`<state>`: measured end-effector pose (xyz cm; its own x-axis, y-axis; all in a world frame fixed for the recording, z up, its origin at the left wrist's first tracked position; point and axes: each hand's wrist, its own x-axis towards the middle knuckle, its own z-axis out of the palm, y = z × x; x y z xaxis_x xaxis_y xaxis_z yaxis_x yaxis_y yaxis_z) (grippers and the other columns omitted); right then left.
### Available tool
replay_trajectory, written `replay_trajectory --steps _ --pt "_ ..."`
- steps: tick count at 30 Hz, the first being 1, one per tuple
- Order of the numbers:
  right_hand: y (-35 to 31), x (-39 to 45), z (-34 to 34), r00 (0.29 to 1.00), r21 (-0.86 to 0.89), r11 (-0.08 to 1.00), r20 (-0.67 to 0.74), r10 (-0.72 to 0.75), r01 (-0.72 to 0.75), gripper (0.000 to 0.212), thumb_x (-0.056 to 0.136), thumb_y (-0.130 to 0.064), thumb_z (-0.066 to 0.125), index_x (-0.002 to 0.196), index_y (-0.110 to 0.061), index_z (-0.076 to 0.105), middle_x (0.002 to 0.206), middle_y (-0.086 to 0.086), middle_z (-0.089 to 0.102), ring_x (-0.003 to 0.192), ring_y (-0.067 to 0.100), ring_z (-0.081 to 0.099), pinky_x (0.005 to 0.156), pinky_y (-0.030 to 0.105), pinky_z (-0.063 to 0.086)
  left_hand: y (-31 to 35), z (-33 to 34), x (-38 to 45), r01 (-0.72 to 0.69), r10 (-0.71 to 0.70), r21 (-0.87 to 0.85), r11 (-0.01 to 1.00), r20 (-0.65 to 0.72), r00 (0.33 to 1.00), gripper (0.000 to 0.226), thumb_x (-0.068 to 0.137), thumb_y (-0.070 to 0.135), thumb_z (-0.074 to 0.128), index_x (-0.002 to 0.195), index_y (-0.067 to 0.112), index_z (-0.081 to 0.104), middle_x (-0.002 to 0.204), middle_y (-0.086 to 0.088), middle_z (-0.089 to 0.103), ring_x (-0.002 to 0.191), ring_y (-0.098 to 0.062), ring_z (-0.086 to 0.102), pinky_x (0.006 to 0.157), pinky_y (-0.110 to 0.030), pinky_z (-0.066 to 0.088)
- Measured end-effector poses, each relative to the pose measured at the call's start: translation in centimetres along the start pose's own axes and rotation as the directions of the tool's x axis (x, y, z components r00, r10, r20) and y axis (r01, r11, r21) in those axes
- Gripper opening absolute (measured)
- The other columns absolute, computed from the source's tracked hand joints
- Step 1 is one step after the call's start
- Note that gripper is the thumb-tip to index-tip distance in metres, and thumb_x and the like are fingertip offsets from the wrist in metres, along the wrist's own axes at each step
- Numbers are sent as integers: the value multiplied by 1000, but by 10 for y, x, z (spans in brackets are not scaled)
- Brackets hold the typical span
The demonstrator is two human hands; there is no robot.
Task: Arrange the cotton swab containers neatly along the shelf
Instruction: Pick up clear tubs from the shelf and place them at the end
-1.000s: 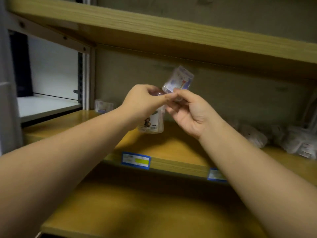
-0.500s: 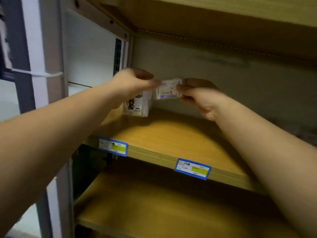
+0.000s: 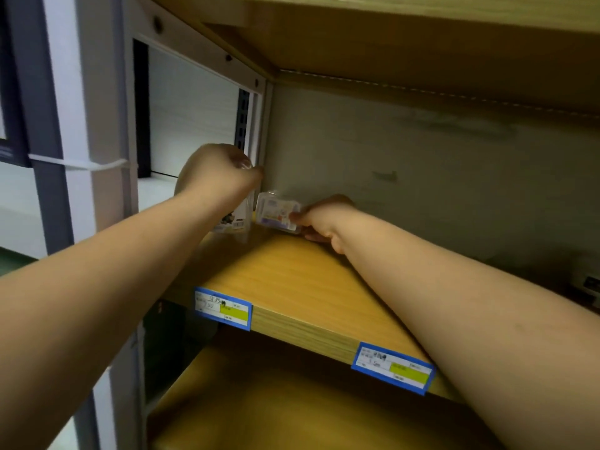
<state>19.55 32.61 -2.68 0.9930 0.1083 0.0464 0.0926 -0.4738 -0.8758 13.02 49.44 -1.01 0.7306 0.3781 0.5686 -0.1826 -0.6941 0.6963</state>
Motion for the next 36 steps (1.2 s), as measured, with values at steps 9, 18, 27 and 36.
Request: replay_trajectory --steps 9,18,27,36 --pt "-7 -11 7 994 -434 895 6 -111 103 24 94 -34 66 99 -12 60 118 16 64 99 26 62 92 34 53 13 -9 -12 -20 31 -146 989 71 997 26 88 39 64 107 22 70 97 4 69 79 -19 67 76 -40 61" --pt "-24 -91 -45 915 5 923 127 -382 384 53 91 -58 59 129 -21 61 117 -2 70 105 16 65 83 29 53 66 -5 -30 2 82 -349 937 226 971 34 91 48 63 110 20 66 96 3 68 88 -14 65 72 -32 56" --pt "14 -118 -145 923 -30 925 -65 -379 378 47 79 -46 78 121 -26 69 112 -3 76 107 16 68 91 32 50 132 39 -43 -8 319 -563 827 455 831 79 69 42 76 140 27 46 119 -5 66 108 -23 67 95 -43 56" --pt "66 -152 -273 926 -5 971 -300 -230 239 30 92 -16 68 121 -10 66 114 7 74 106 20 72 89 25 59 204 150 -81 16 501 -653 757 596 628 23 78 21 80 99 15 72 108 -11 76 103 -27 73 98 -47 55"
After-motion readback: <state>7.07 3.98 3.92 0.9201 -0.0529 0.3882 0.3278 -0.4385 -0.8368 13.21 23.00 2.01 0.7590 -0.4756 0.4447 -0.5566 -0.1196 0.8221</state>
